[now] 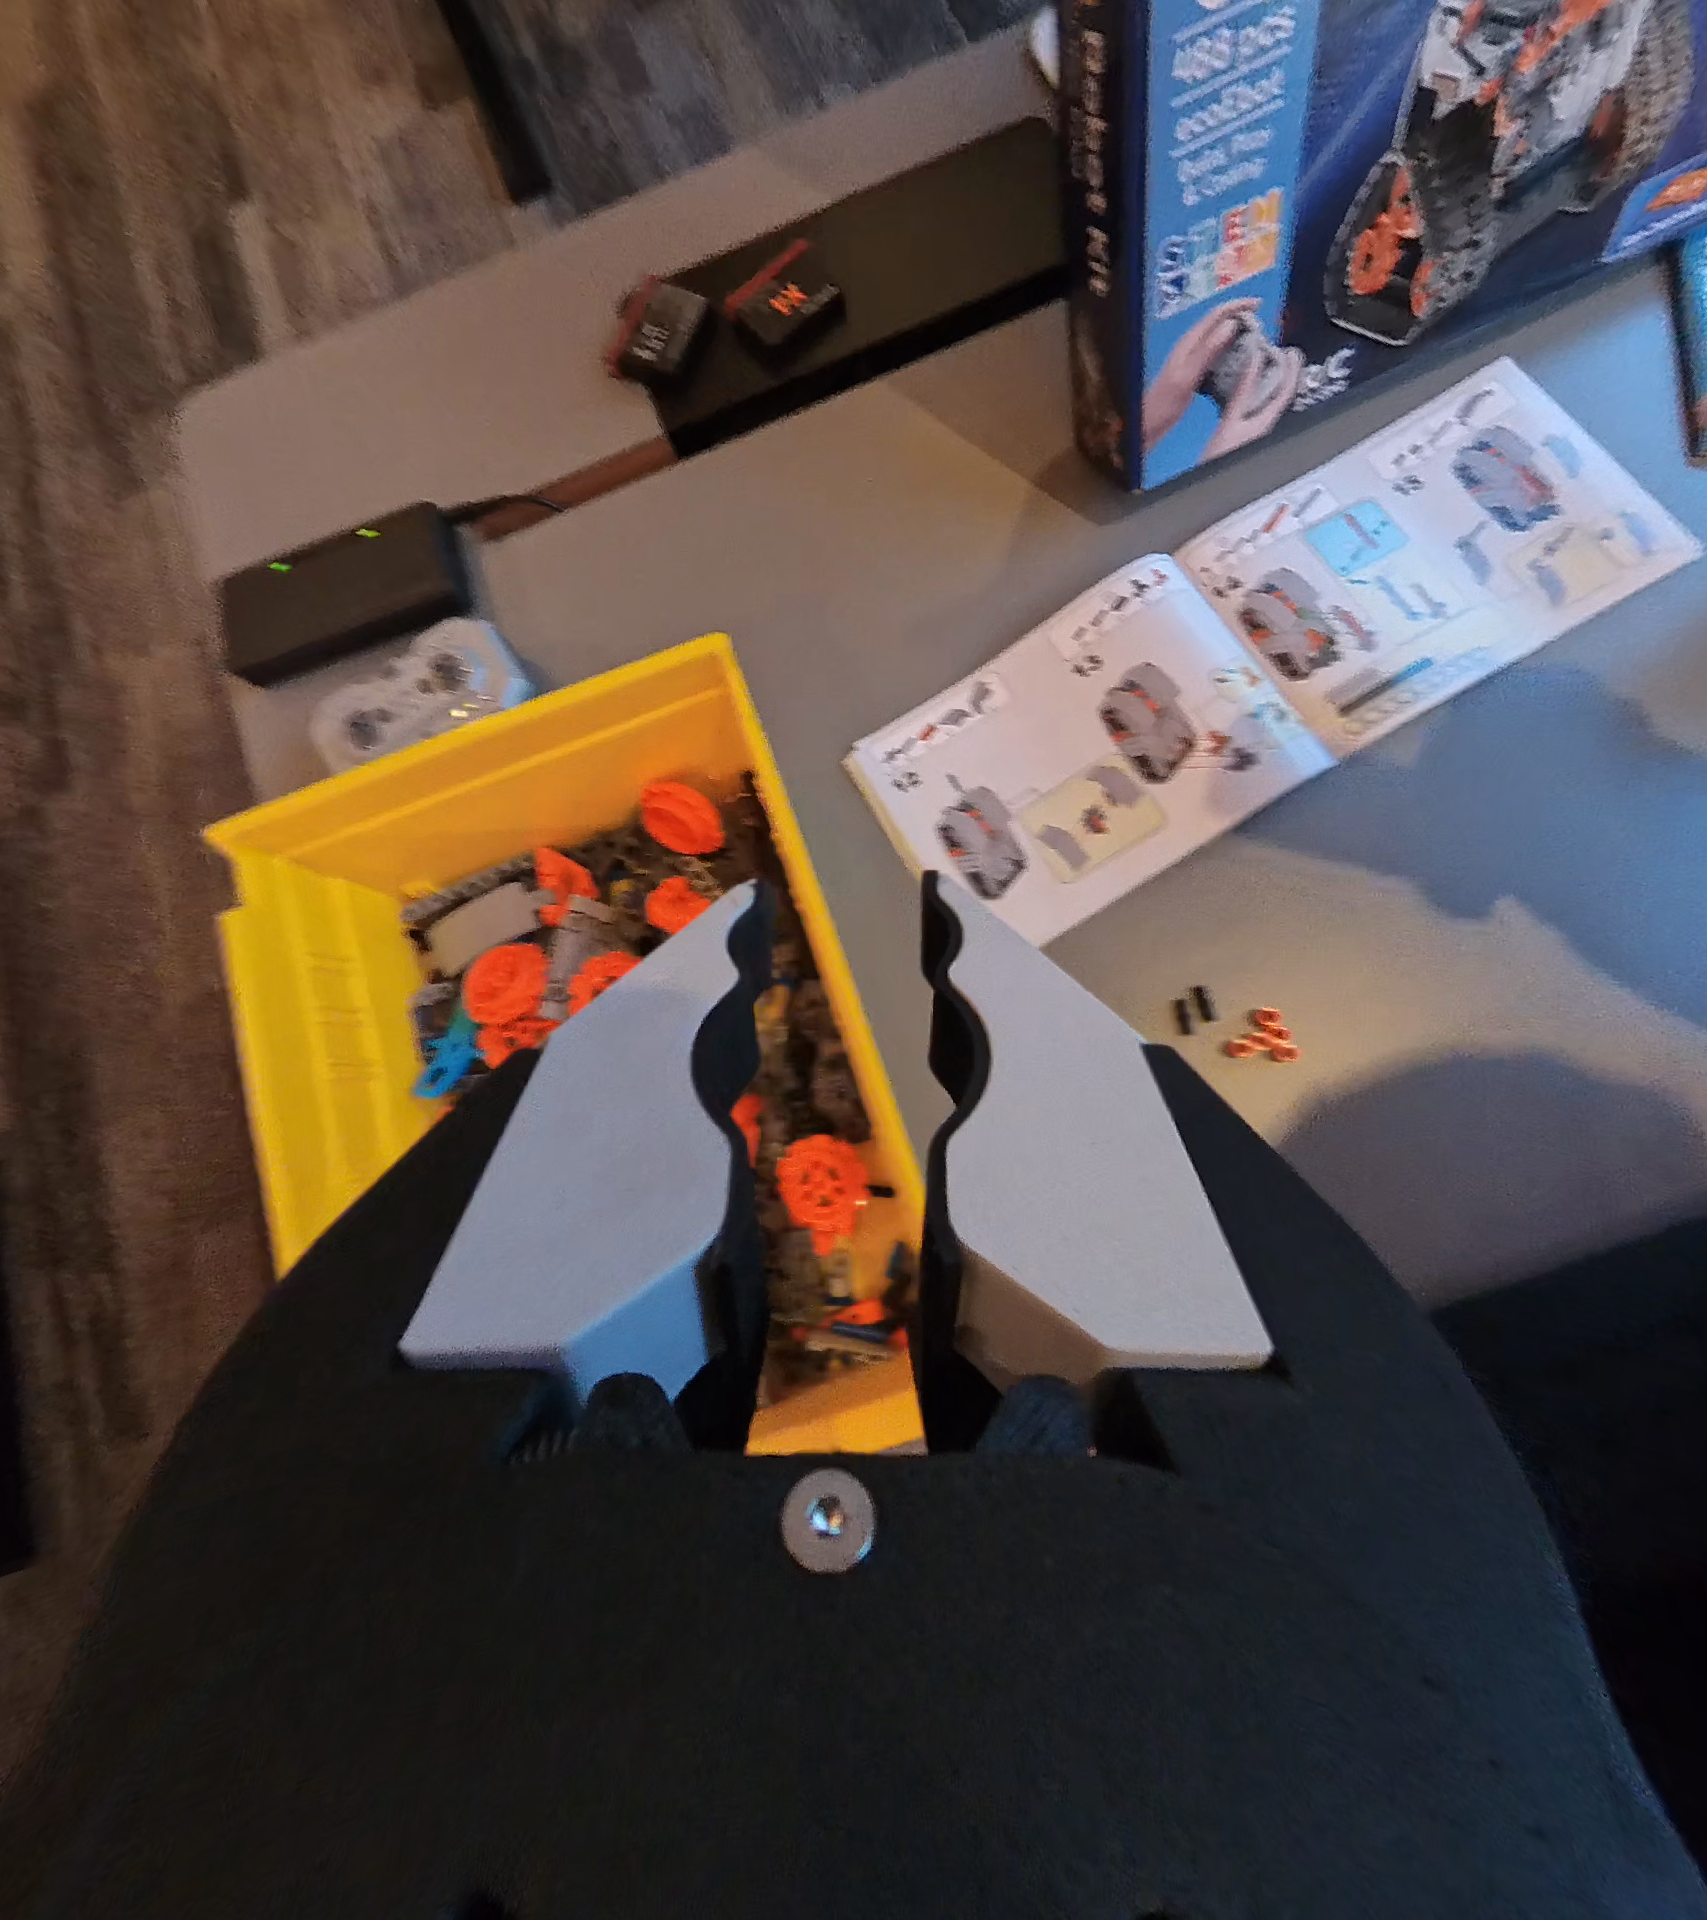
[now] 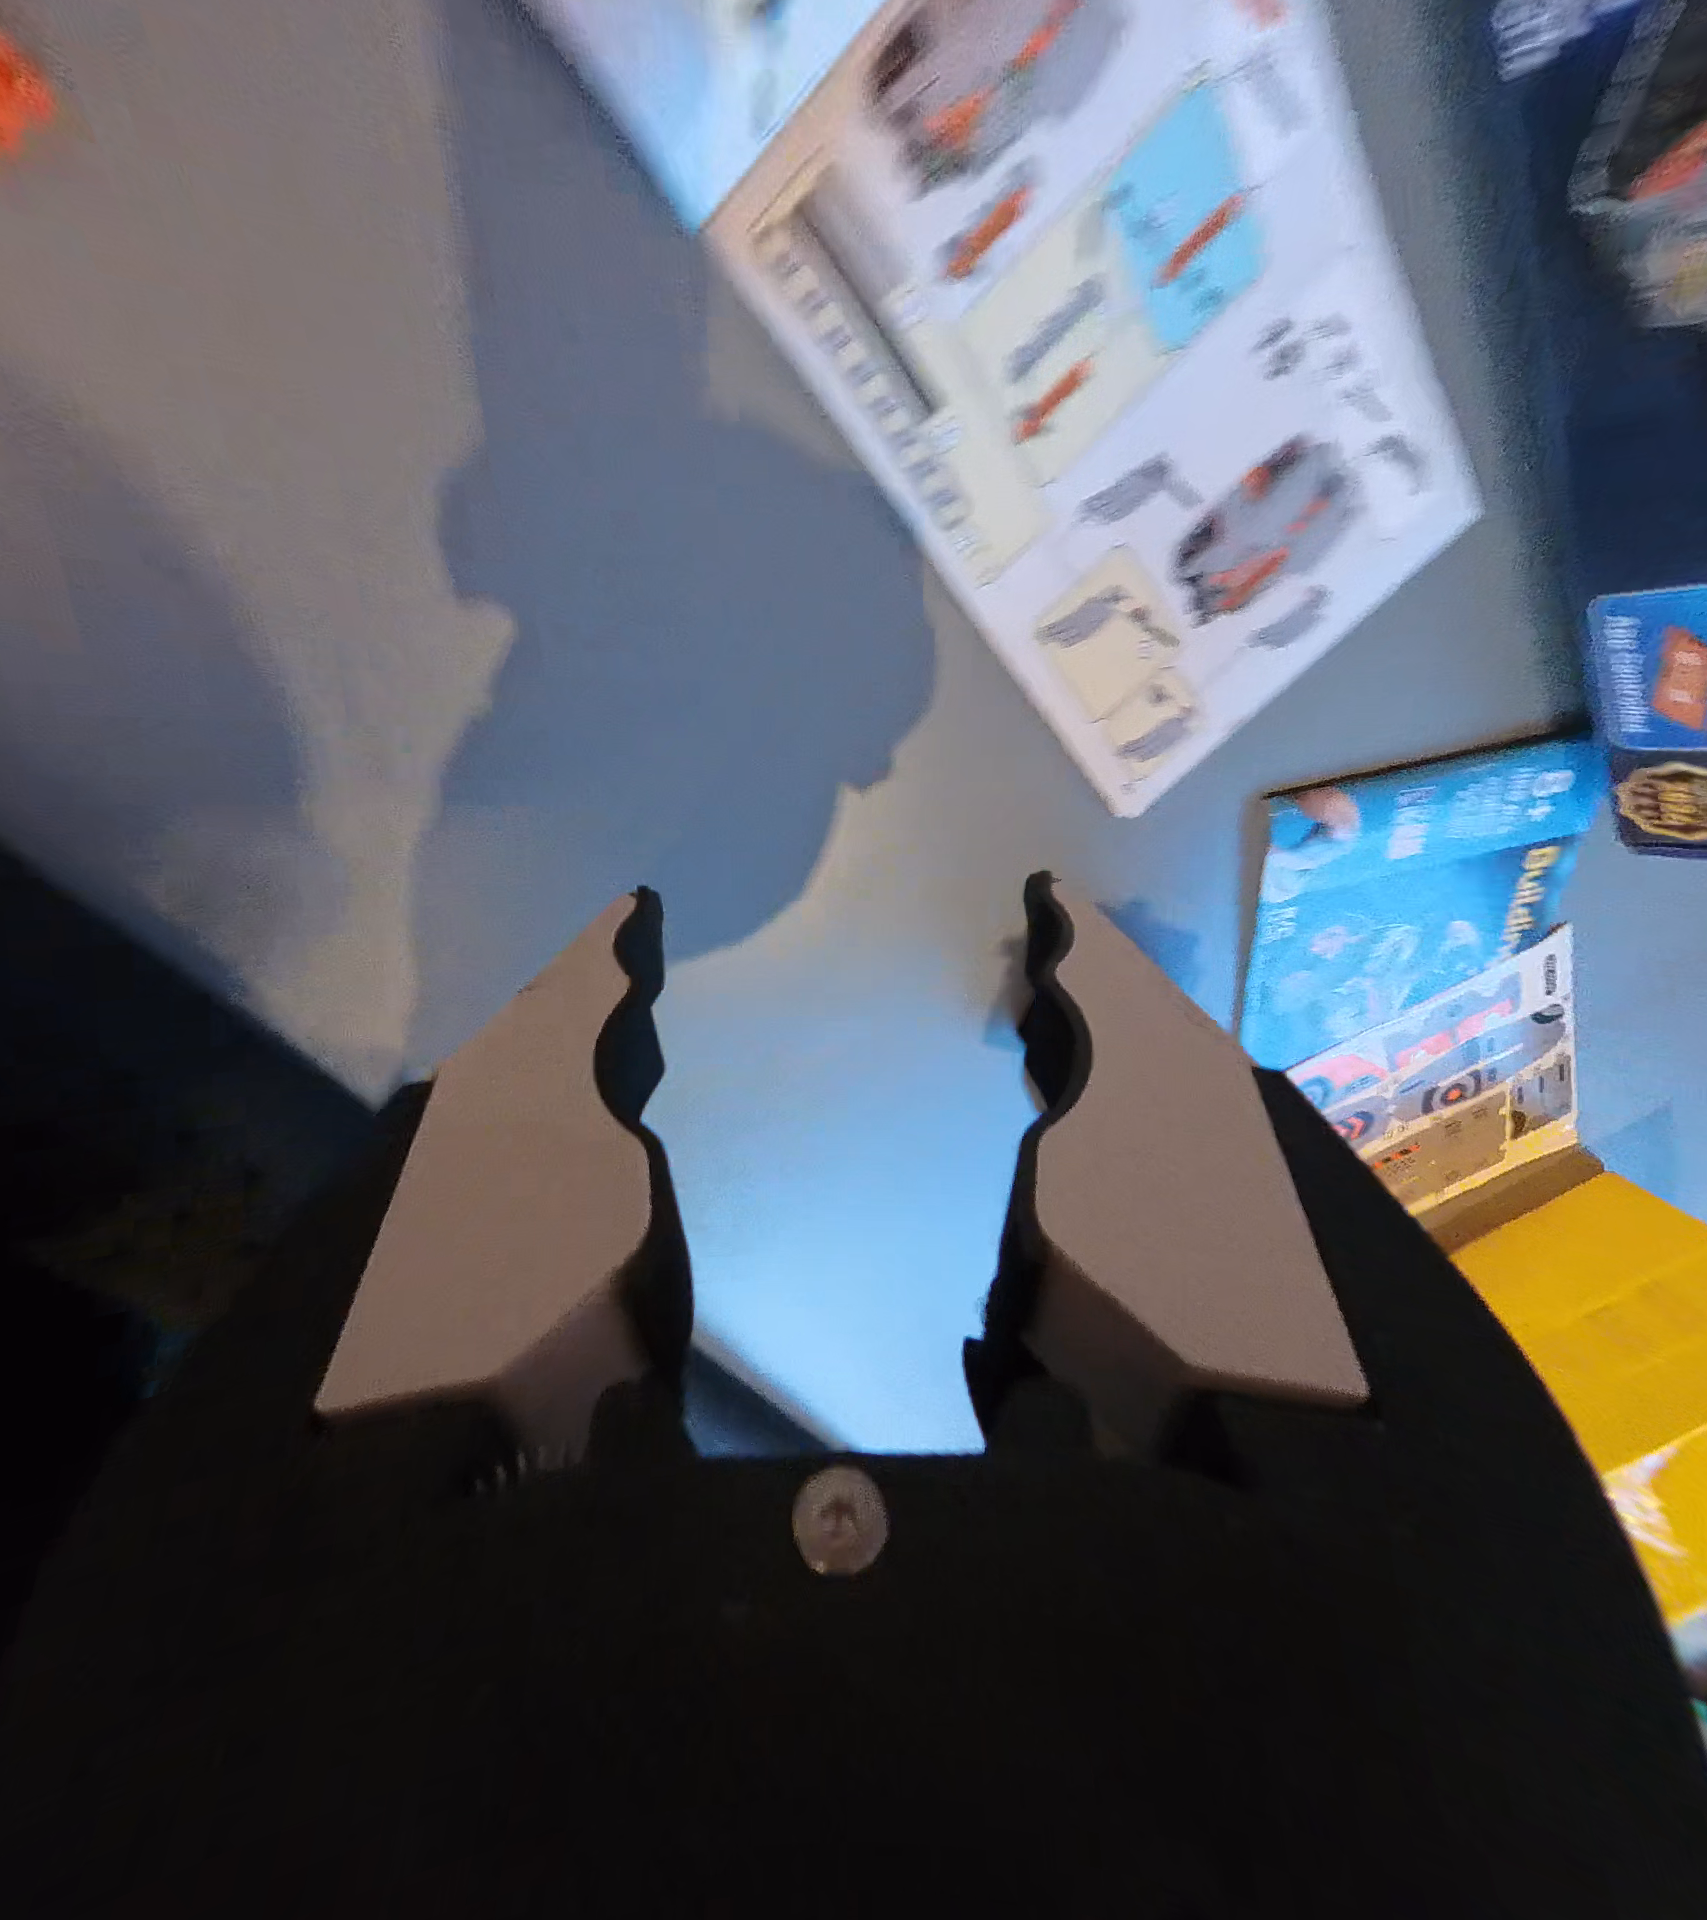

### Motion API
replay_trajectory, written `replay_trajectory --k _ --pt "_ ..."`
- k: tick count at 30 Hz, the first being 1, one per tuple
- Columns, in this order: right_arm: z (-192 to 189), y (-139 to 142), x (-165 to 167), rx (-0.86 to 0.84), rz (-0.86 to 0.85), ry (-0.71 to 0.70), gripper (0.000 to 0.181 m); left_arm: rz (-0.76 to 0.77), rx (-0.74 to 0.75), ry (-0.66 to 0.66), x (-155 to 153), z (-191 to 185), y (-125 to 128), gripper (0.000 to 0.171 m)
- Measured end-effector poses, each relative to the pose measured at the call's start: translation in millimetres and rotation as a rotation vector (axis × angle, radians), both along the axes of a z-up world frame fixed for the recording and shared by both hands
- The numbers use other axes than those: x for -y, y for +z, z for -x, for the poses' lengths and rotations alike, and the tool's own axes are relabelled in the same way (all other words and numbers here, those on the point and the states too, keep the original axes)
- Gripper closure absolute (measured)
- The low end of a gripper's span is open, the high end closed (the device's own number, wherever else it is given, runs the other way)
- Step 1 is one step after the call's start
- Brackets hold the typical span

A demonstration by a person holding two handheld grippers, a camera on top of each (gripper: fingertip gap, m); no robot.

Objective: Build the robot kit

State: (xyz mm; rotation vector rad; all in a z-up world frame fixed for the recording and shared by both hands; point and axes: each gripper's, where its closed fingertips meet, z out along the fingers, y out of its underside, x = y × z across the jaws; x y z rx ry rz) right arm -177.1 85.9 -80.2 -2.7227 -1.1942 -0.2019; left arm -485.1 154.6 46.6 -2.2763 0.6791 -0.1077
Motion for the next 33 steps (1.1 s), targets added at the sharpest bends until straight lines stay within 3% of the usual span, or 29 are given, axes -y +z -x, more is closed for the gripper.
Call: replay_trajectory --k 4,7,9,12,14,15,17,20,23,26,33 --pt "-9.4 30.7 -46.2 -0.149 -0.222 -0.096 0.112 -0.091 -0.026 0.006 -14.9 32.8 5.0 0.115" --pt "-0.6 55.7 -74.5 -0.291 -0.388 -0.105 0.110 -0.064 -0.068 -0.035 -27.2 55.9 -6.8 0.106" --pt "11.3 72.3 -87.4 -0.407 -0.473 -0.099 0.112 -0.067 -0.079 -0.044 -38.8 73.1 -10.7 0.109" --pt "25.9 96.8 -100.9 -0.532 -0.610 -0.050 0.132 -0.067 0.000 -0.079 -56.4 90.6 -17.9 0.126" --pt "28.2 104.2 -107.8 -0.539 -0.687 -0.018 0.136 0.037 0.089 -0.070 -65.1 98.4 -36.9 0.156" --pt "27.6 103.1 -110.8 -0.520 -0.704 -0.009 0.137 0.125 0.149 -0.095 -65.1 93.3 -49.5 0.169" --pt "24.9 92.8 -114.7 -0.467 -0.692 -0.004 0.136 0.324 0.244 -0.161 -59.9 75.4 -74.2 0.171" --pt "21.8 75.5 -118.5 -0.405 -0.653 -0.007 0.136 0.497 0.170 -0.172 -61.1 70.9 -117.3 0.171" --pt "25.7 67.3 -117.3 -0.405 -0.617 0.000 0.136 0.546 0.088 -0.157 -68.8 75.0 -143.2 0.169" --pt "27.1 65.7 -116.3 -0.404 -0.607 0.007 0.136 0.575 0.108 -0.205 -67.5 66.7 -150.5 0.167" --pt "16.9 70.6 -117.3 -0.395 -0.629 -0.008 0.136 0.609 -0.027 -0.252 -62.6 68.6 -174.2 0.161"
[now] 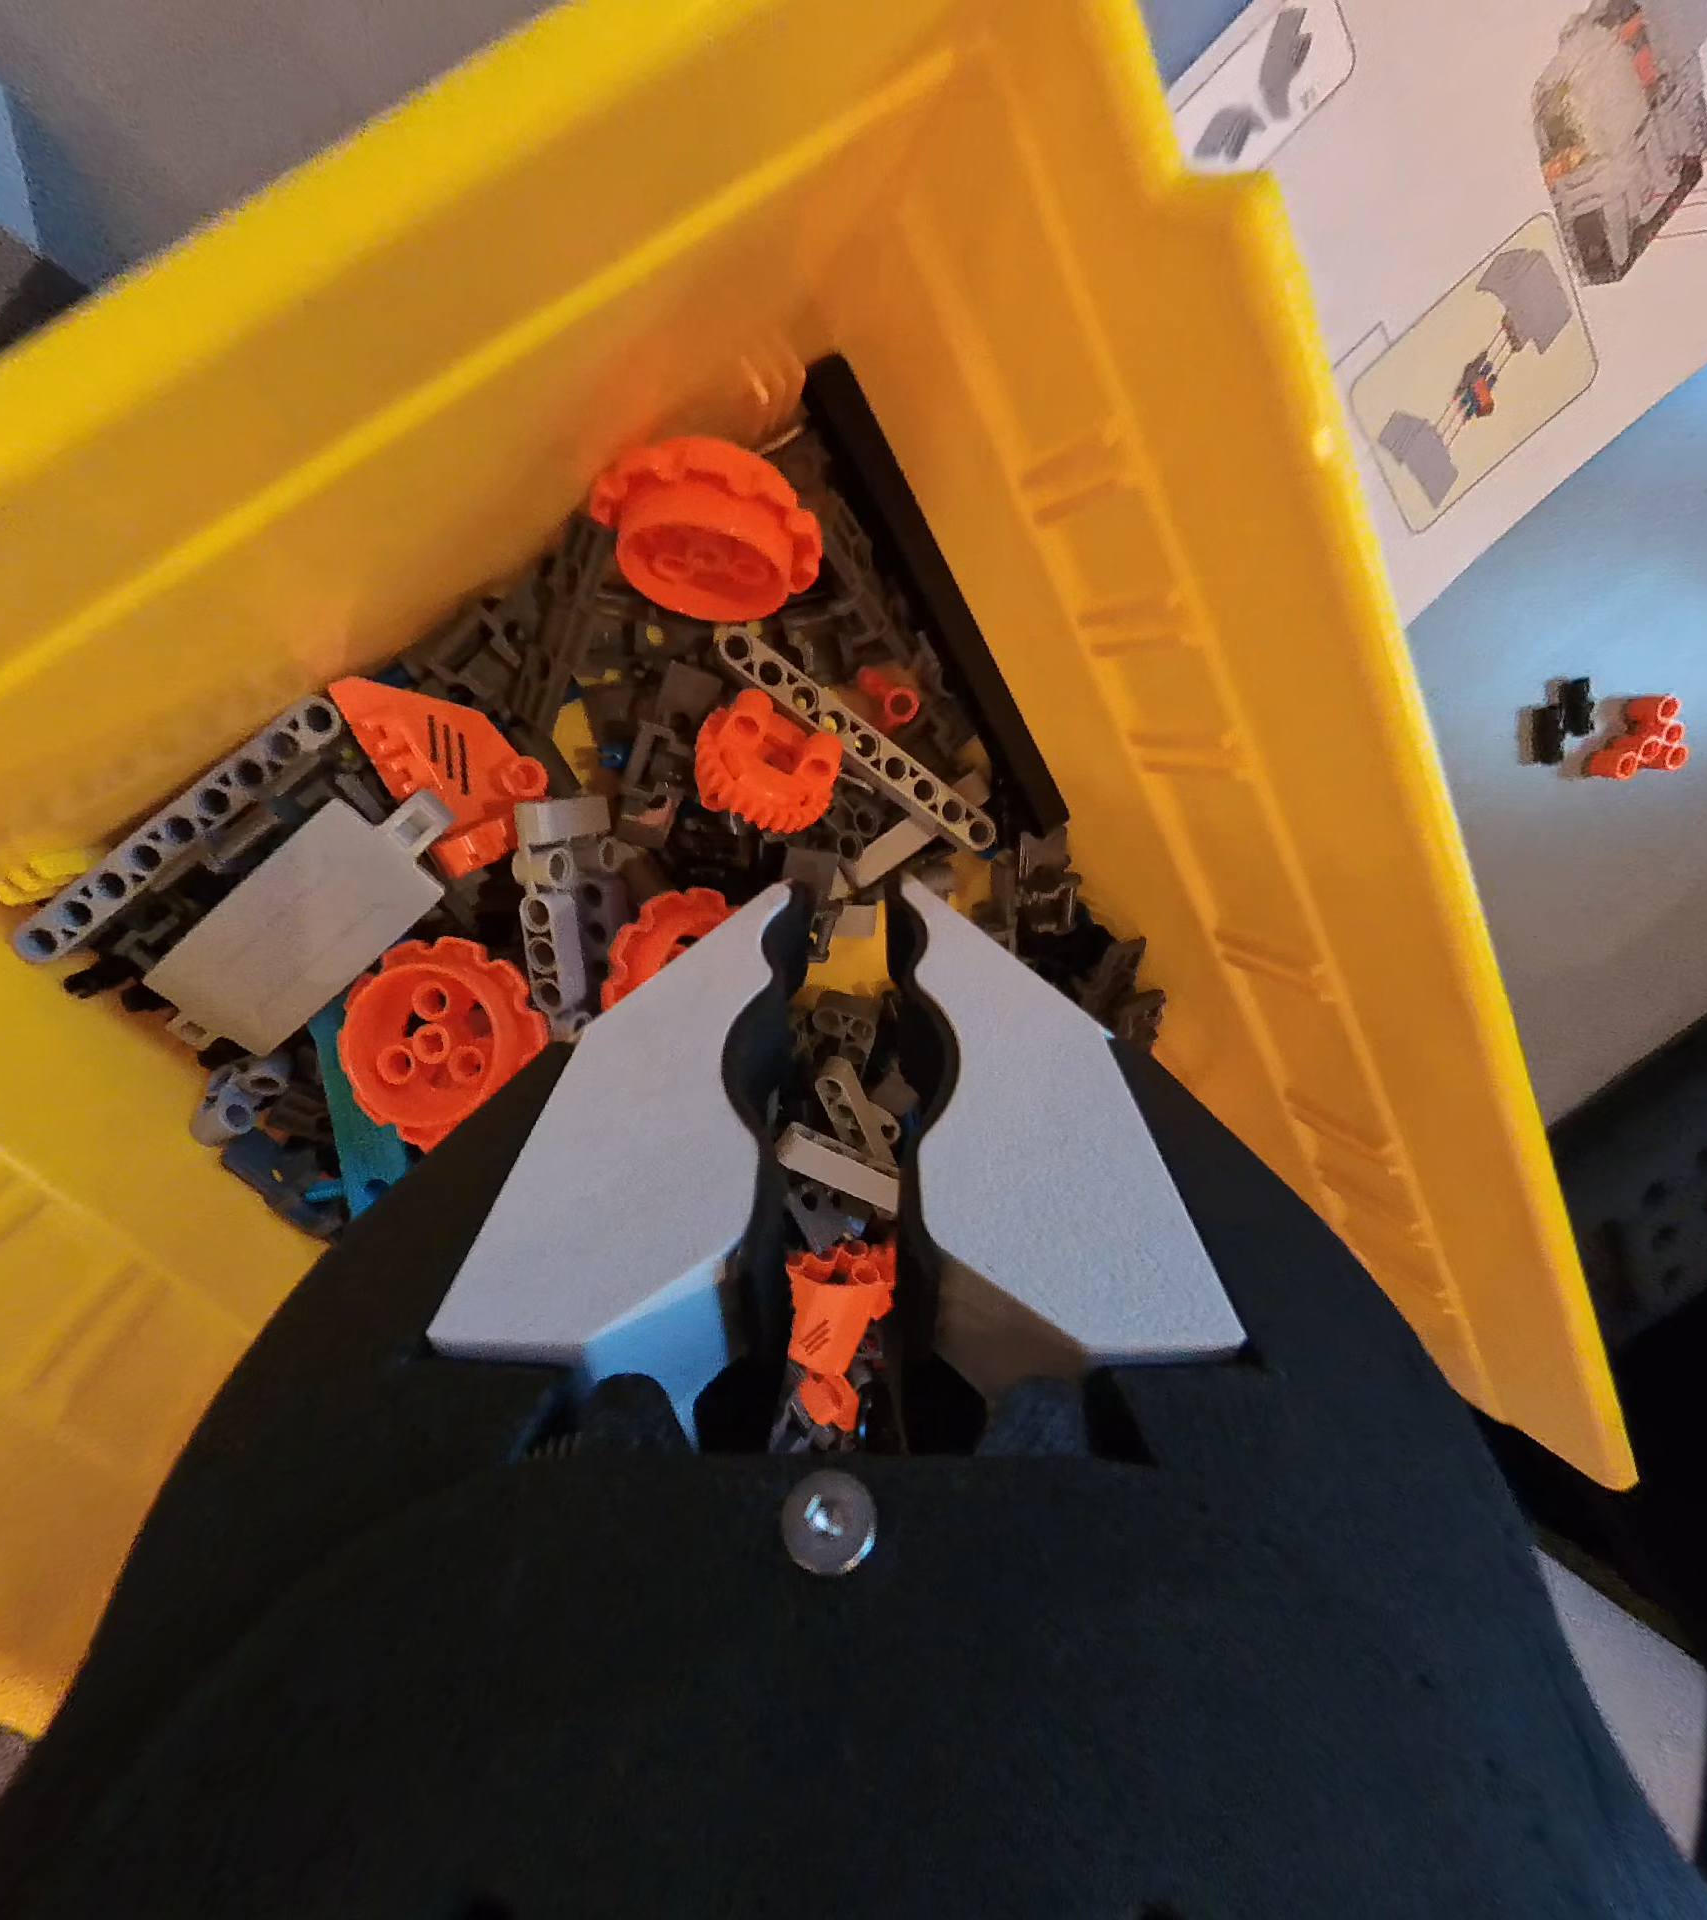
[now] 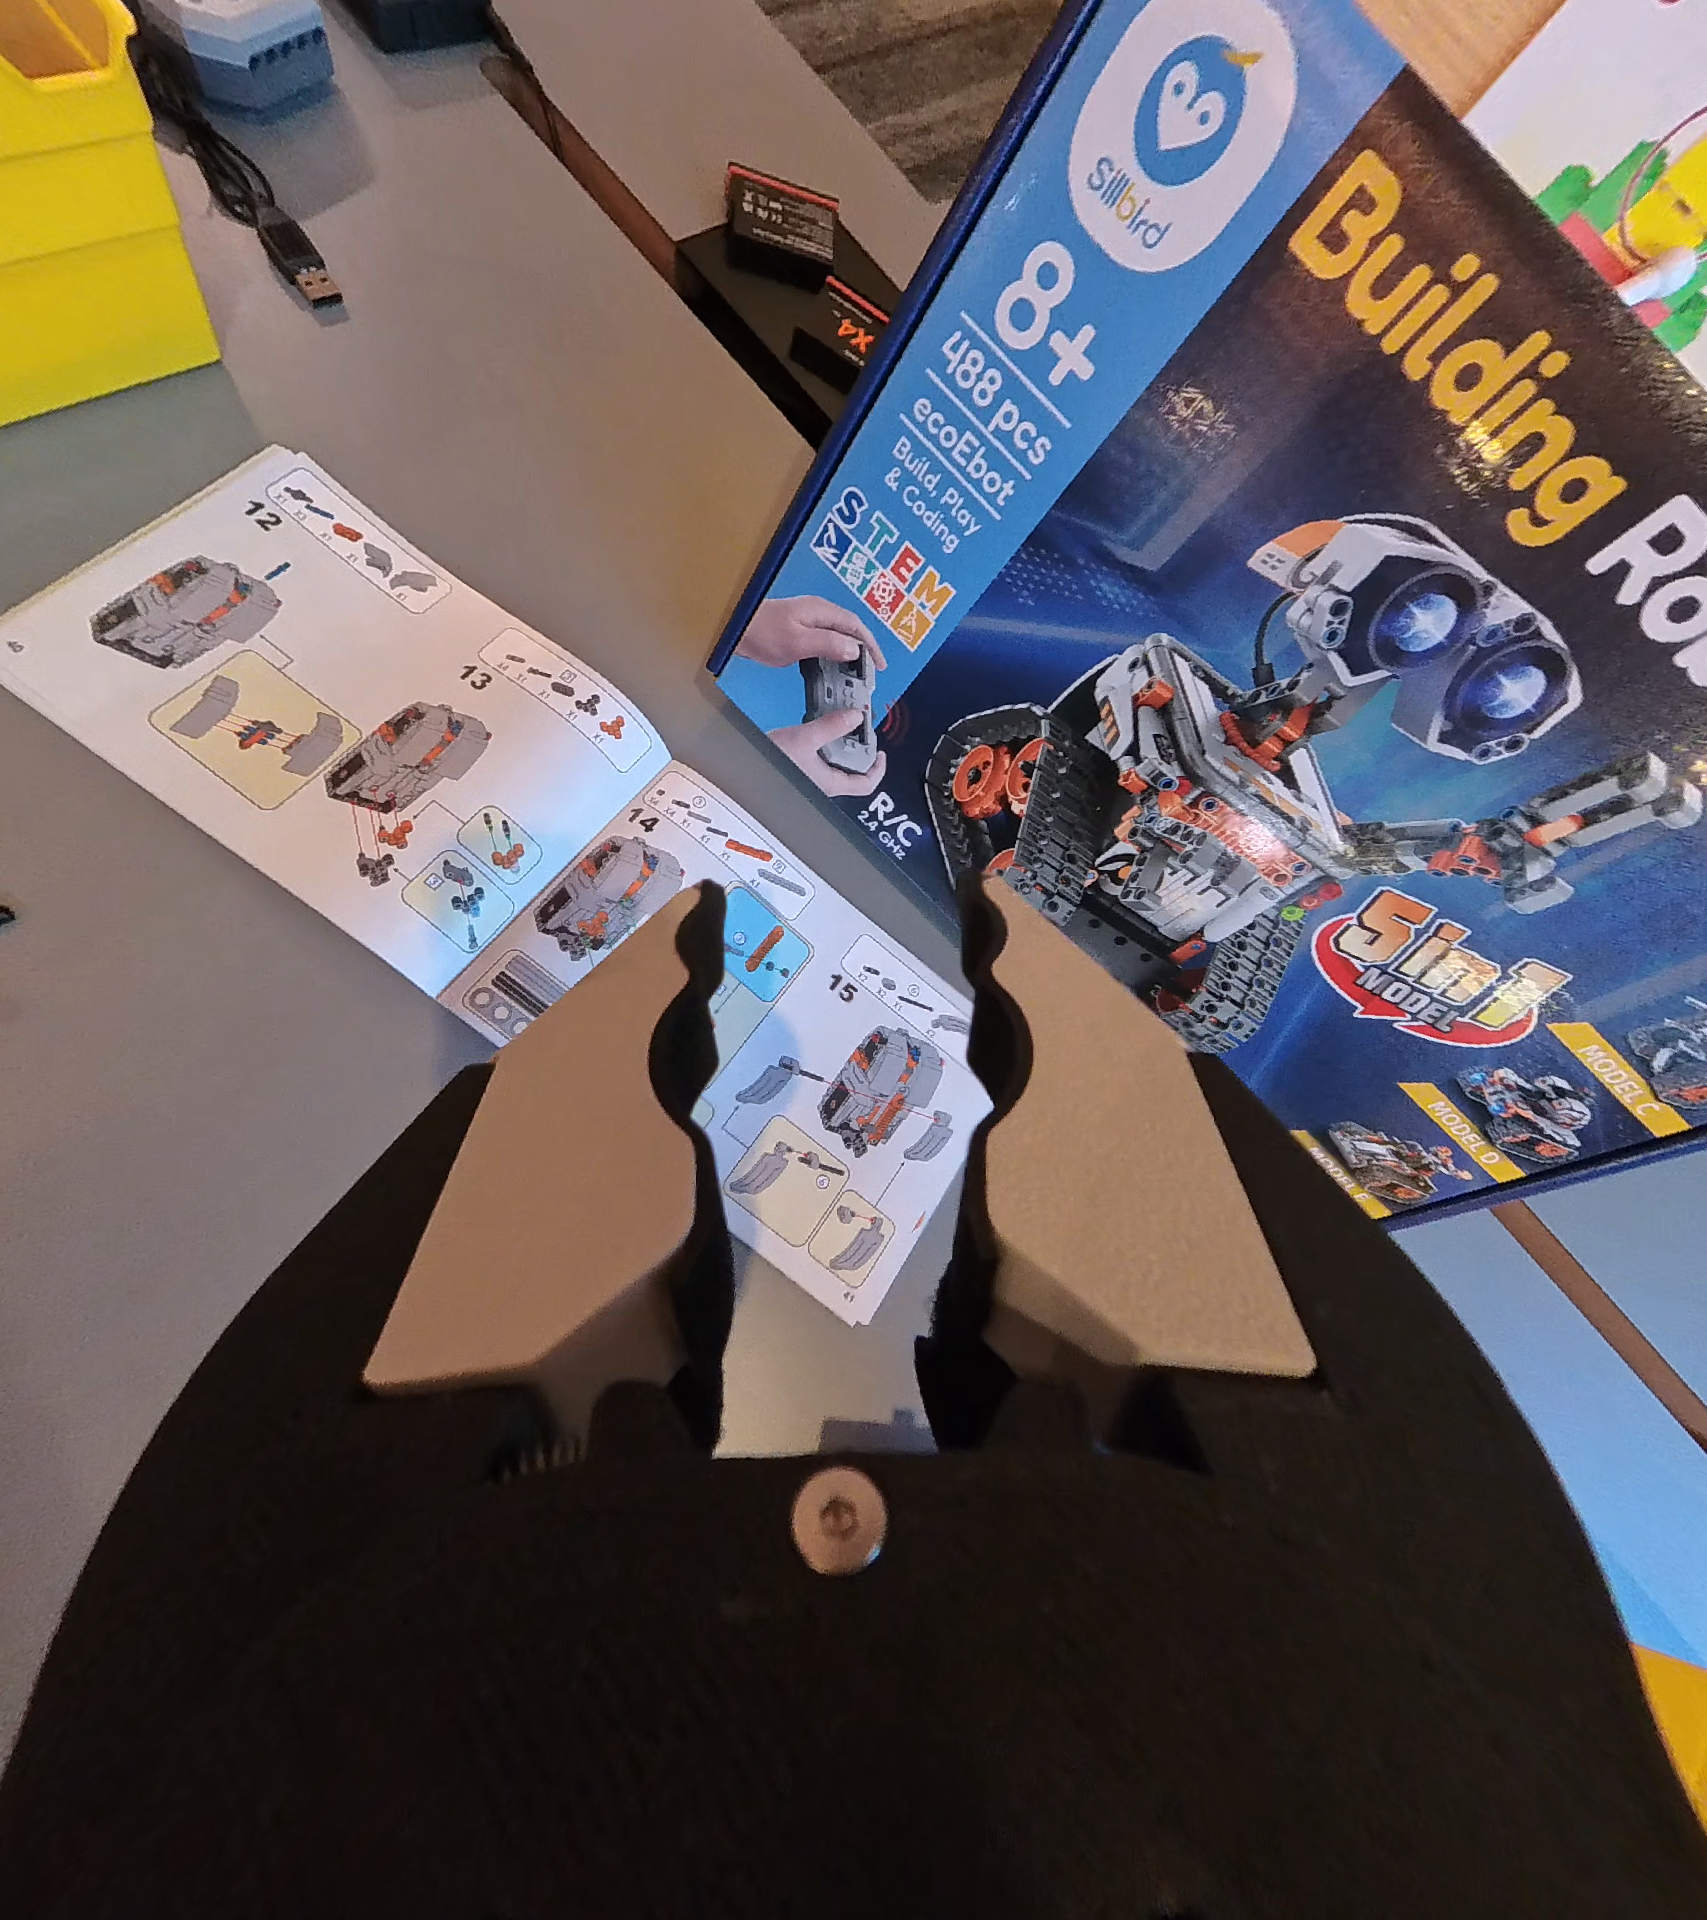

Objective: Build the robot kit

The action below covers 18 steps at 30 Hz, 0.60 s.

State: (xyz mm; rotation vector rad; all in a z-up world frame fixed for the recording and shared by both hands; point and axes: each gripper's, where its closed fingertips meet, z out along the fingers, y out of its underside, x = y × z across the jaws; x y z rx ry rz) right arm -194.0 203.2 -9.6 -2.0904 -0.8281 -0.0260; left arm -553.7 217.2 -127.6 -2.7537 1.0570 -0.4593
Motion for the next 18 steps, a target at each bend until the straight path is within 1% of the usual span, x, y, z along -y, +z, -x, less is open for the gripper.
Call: replay_trajectory --k 2,4,6,7,9,10,12,13,14,15,16,17,18 --pt "0.8 5.9 -0.3 -0.025 -0.021 0.005 0.136 -0.047 0.014 -0.005 -2.0 -2.0 10.8 0.165" --pt "1.6 13.0 -1.4 -0.046 -0.053 0.008 0.136 -0.141 0.051 -0.021 -6.0 -3.8 30.6 0.168" --pt "0.4 19.3 -3.5 -0.072 -0.079 -0.009 0.134 -0.283 0.113 -0.051 -13.5 -7.4 57.1 0.168" --pt "0.6 22.2 -4.3 -0.096 -0.086 -0.014 0.134 -0.383 0.141 -0.052 -21.3 -7.4 73.0 0.164" --pt "2.5 29.2 -5.4 -0.160 -0.103 -0.013 0.133 -0.563 0.205 -0.055 -30.7 -6.5 104.7 0.163" --pt "3.2 34.3 -6.2 -0.198 -0.121 -0.013 0.132 -0.632 0.240 -0.057 -32.1 -6.8 119.8 0.158" --pt "5.9 45.0 -6.2 -0.268 -0.153 -0.001 0.131 -0.728 0.343 -0.074 -27.0 -10.9 148.3 0.154" --pt "7.7 50.8 -5.7 -0.303 -0.170 0.005 0.131 -0.766 0.390 -0.080 -24.2 -12.2 161.1 0.144" --pt "9.4 56.7 -5.2 -0.335 -0.190 0.010 0.131 -0.808 0.433 -0.075 -23.1 -12.4 172.7 0.130" --pt "12.4 62.2 -3.7 -0.367 -0.204 0.021 0.136 -0.844 0.470 -0.062 -22.9 -11.7 181.2 0.118" --pt "16.3 67.0 -1.3 -0.399 -0.214 0.038 0.144 -0.862 0.514 -0.058 -21.3 -12.0 186.9 0.110" --pt "20.6 71.9 1.4 -0.426 -0.227 0.061 0.149 -0.864 0.575 -0.067 -18.0 -14.5 191.6 0.101" --pt "23.1 76.6 3.0 -0.440 -0.248 0.075 0.149 -0.861 0.638 -0.077 -15.6 -17.0 196.6 0.095"
